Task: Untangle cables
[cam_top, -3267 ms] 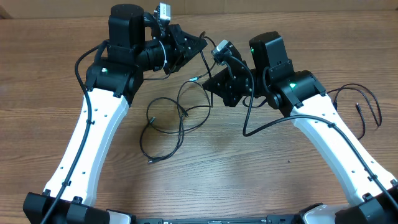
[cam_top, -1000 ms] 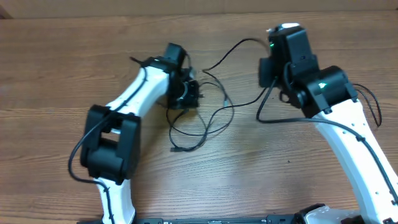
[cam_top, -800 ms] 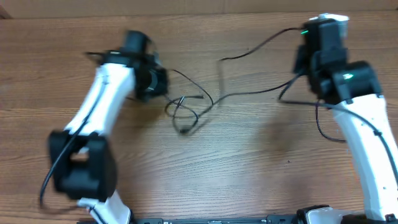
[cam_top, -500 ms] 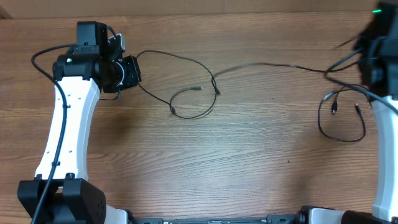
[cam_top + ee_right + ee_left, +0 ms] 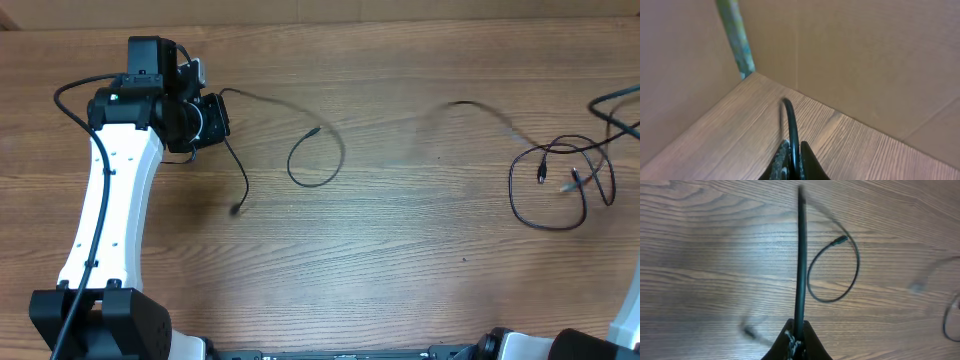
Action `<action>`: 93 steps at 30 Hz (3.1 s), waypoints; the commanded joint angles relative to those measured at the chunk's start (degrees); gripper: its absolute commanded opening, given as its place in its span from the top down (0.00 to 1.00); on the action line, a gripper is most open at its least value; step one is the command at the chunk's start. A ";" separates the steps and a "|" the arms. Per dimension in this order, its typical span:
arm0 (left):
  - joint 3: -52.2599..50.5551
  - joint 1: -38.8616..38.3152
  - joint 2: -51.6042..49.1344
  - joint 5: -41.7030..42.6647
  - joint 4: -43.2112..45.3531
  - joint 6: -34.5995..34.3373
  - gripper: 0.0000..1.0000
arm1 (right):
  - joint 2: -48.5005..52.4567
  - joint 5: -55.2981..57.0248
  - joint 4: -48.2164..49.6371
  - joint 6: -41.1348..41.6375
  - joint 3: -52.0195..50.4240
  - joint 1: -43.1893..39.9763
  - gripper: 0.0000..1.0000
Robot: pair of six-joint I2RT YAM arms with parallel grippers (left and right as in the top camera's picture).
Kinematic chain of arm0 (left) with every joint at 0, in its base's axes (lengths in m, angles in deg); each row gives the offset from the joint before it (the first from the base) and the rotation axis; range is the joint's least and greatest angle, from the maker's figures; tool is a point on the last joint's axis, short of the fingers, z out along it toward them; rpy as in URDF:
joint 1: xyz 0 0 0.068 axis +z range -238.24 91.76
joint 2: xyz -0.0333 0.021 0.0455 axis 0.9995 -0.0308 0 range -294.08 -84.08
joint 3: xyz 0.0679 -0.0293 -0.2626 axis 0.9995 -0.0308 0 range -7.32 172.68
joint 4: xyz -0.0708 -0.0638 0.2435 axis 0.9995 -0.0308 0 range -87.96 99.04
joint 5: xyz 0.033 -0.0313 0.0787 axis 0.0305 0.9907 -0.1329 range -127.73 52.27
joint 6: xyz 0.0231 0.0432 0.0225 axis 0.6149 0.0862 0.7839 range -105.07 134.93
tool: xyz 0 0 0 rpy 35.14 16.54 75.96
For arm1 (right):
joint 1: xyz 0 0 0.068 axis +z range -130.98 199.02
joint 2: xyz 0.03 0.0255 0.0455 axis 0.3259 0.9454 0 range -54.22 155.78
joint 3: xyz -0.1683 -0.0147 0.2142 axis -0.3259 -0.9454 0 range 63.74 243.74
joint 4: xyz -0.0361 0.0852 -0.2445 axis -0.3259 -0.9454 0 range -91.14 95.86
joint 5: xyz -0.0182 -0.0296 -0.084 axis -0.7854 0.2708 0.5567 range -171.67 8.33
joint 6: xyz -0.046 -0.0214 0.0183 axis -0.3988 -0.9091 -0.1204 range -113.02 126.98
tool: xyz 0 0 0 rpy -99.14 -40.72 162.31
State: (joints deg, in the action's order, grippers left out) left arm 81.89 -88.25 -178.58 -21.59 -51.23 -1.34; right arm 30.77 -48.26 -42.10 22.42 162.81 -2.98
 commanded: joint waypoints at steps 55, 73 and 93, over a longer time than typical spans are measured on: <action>27.39 -22.53 2.60 22.14 6.12 6.43 0.96 | 9.38 -65.66 -19.34 -28.70 -1.62 27.76 0.01; 29.83 -22.51 6.71 24.30 8.35 5.79 0.96 | 18.64 -65.40 -9.49 -21.00 -1.62 36.61 0.67; 29.62 -22.51 0.70 -6.08 -9.68 5.99 0.56 | 9.92 -14.03 -11.37 -13.25 3.96 29.79 0.96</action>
State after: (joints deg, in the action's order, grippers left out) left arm 110.39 -110.39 -175.85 -24.58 -60.57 4.23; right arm 45.35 -76.26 -54.60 6.97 162.30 29.07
